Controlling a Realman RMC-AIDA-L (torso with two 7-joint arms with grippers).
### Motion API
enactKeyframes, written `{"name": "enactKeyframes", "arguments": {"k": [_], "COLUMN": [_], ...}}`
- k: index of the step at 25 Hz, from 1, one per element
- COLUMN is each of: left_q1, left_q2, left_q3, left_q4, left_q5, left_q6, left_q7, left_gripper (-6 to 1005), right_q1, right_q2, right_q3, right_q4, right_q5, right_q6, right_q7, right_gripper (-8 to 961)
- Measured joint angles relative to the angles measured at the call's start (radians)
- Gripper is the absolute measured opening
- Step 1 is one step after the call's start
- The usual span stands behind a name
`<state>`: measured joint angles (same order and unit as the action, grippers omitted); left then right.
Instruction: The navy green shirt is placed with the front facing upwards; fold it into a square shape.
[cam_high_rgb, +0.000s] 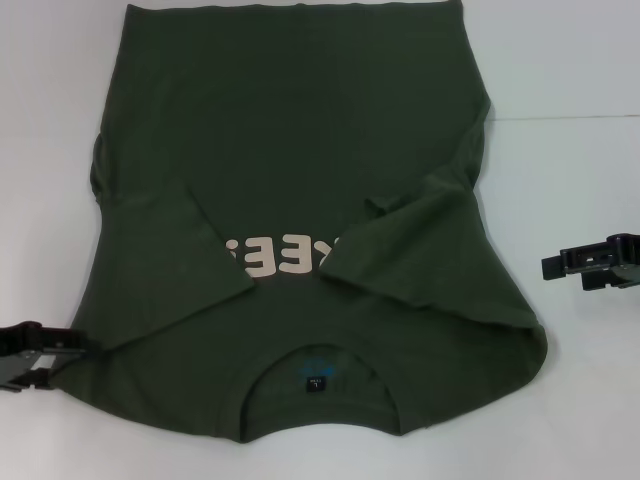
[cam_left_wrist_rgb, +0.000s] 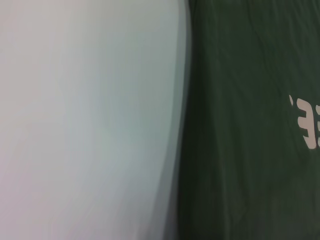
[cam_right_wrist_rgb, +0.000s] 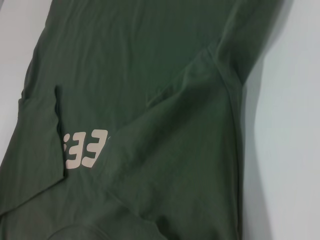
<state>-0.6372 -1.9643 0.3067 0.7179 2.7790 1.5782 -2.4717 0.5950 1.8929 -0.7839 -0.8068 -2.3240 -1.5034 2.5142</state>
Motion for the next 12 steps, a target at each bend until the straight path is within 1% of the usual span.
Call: {"name": "enactKeyframes", "arguments": {"k": [12], "left_q1": [-0.031], "left_q2": [-0.003], "left_q3": [0.005], "left_q4": [-0.037], "left_q5": [-0.002], "left_q6": [-0.012], "left_q7": [-0.01], "left_gripper": [880], "right_q1": [0.002], "right_q2": [0.0], "right_q3": [0.001], "right_q4": [0.0], "right_q5": [0.0], "right_q6": [0.0], "right_q7": [-0.005], "right_gripper": [841]}}
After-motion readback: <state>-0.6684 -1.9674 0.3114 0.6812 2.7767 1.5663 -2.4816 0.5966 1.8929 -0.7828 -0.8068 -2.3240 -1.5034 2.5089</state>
